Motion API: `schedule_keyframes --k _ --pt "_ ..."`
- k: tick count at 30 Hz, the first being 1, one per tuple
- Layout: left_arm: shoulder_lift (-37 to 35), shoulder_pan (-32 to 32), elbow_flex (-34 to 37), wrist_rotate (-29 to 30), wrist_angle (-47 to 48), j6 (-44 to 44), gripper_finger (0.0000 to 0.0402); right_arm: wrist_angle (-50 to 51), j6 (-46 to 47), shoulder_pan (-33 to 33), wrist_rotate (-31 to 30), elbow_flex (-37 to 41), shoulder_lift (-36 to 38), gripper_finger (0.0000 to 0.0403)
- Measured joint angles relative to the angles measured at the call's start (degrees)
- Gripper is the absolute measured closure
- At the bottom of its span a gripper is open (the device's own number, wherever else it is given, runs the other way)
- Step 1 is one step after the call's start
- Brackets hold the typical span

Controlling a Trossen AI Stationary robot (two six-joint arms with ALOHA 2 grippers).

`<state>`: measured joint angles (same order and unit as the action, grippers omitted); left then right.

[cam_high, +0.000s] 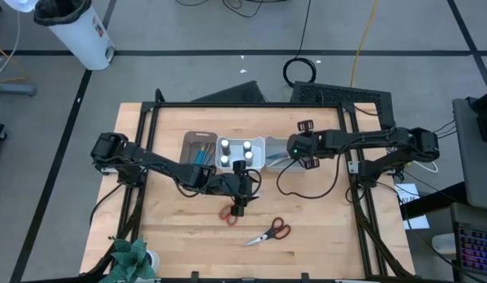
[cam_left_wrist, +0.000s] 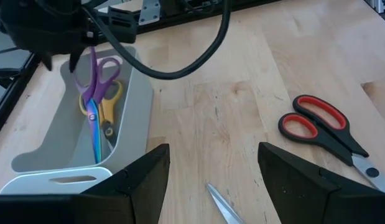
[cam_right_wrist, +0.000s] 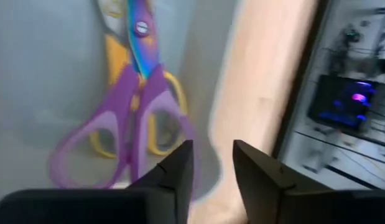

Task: Pick & Place Paint Supplies
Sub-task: Put the purple scissors into the gray bin, then put the orange scissors into the gray bin

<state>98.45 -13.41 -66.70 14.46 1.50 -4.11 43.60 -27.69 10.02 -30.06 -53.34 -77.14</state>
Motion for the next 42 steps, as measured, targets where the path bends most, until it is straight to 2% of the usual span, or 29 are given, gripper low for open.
schedule_keyframes --k 4,14,29,37,42 --pt "0.0 0.0 0.0 0.0 0.0 0.0 0.0153 -1.8 1.5 -1.8 -3.1 0.0 0.0 0.0269" --pt "0.0 1.0 0.0 0.0 0.0 1.1 0.0153 -5.7 14.2 -10.5 -3.0 0.0 0.0 0.0237" --pt "0.0 3.1 0.0 0.0 0.0 2.1 0.0153 -10.0 28.5 -27.1 -2.9 0.0 0.0 0.0246" --pt "0.0 3.5 0.0 -0.1 0.2 4.0 0.0153 -15.5 30.5 -34.2 -2.8 0.0 0.0 0.0251" --pt "0.0 2.9 -0.1 -6.9 8.1 7.7 0.0153 -16.8 31.8 -36.1 -2.9 0.0 0.0 0.0252"
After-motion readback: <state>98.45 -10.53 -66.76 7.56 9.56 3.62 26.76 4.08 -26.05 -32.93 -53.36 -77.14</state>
